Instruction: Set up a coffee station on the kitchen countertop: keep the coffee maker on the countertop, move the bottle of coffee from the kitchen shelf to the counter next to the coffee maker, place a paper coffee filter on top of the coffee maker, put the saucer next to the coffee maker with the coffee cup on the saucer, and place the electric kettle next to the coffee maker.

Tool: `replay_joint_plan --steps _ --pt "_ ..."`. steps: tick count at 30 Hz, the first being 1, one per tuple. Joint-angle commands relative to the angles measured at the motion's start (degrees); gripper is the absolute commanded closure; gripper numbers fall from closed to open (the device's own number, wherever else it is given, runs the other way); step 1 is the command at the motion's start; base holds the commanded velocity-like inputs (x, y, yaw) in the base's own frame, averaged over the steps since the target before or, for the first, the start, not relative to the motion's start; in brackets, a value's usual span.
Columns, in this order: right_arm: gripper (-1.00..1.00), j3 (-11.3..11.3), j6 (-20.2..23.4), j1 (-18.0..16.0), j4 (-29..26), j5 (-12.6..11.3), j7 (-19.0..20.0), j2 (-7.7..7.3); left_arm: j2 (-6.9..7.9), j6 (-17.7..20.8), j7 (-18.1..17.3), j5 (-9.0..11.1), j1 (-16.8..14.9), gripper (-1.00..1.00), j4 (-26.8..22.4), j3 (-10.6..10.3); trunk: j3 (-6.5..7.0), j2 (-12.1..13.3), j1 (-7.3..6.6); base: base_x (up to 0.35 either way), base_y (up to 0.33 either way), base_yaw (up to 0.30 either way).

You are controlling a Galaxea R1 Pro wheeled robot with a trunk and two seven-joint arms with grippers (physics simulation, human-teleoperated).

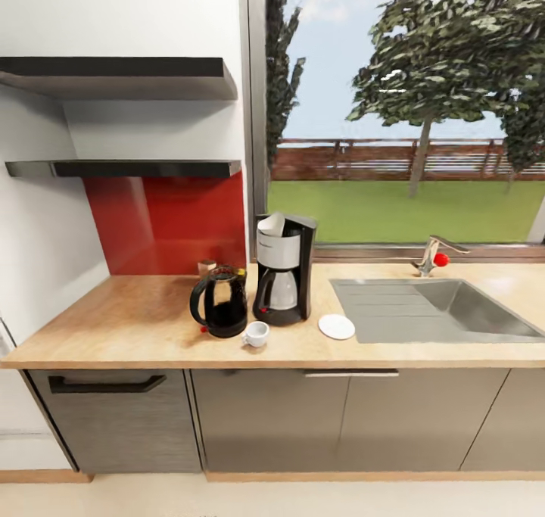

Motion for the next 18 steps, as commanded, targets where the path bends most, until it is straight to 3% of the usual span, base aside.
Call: replay_joint_plan --steps 1,8,18 --pt "-1.0 0.04 -0.43 -0.11 0.24 0.04 0.12 -0.01 -0.09 -0.2 0.22 0.49 -0.06 -1.0 0.04 -0.48 -0.06 -0.09 0.02 0.0 -0.281 0.264" --pt "-1.0 -0.09 -0.41 -0.08 0.24 0.02 0.09 -0.09 0.09 -0.27 0.2 0.49 -0.06 -1.0 -0.01 -0.41 0.19 -0.09 0.02 0.0 -0.244 0.179" --pt "-1.0 0.01 -0.29 -0.09 0.24 0.44 -0.05 0.07 0.32 -0.29 0.06 0.4 -0.09 -1.0 -0.17 -0.38 0.19 -0.09 0.02 -0.028 0.019 0.003"
